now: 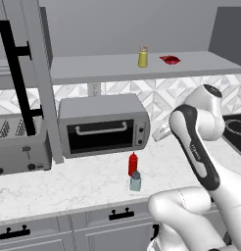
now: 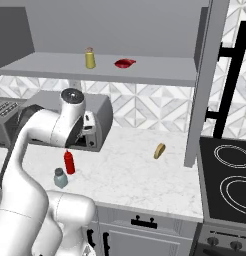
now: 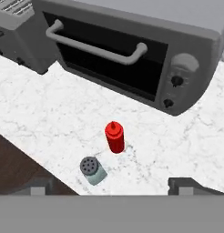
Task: Put the shaker and condiment bottle from the counter next to their counterparts in the cabinet.
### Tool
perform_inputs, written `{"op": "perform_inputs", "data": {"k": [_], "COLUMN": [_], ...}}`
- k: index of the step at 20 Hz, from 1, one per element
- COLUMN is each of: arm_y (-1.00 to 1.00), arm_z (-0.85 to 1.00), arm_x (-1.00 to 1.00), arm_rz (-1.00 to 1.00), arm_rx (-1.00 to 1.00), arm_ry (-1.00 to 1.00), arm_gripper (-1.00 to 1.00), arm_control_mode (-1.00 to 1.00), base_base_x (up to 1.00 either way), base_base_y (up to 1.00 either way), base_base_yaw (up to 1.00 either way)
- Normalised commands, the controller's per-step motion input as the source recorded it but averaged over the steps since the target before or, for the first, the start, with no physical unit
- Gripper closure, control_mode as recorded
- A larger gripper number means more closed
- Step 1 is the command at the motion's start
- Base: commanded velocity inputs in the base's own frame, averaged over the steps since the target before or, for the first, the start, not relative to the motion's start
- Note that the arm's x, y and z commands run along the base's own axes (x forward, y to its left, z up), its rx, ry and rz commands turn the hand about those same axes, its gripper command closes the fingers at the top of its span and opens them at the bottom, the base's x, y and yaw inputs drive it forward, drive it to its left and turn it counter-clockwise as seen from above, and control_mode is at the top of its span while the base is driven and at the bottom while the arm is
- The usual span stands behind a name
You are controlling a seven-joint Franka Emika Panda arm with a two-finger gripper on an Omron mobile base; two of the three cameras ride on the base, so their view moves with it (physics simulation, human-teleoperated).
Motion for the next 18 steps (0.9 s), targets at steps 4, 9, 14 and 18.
{"op": "perform_inputs", "data": {"k": [4,9,14,18], "arm_y": [-0.01,0.0,-0.07,-0.05], "arm_z": [-0.61,-0.21,-0.24,-0.43], "arm_x": [-0.28,0.0,0.01,0.06], "arm_rz": [0.41,0.15,0.06,0.18], "arm_rx": [0.18,0.06,0.0,0.02], "arm_ry": [-0.09,-0.05,-0.2,-0.24], "arm_gripper": [-1.0,-1.0,-1.0,-1.0], "arm_control_mode": [-1.0,-1.0,-1.0,-1.0], "base_base_x": [0.0,0.0,0.0,0.0], "base_base_y": [0.0,0.0,0.0,0.0], "base_base_yaw": [0.0,0.0,0.0,0.0]}}
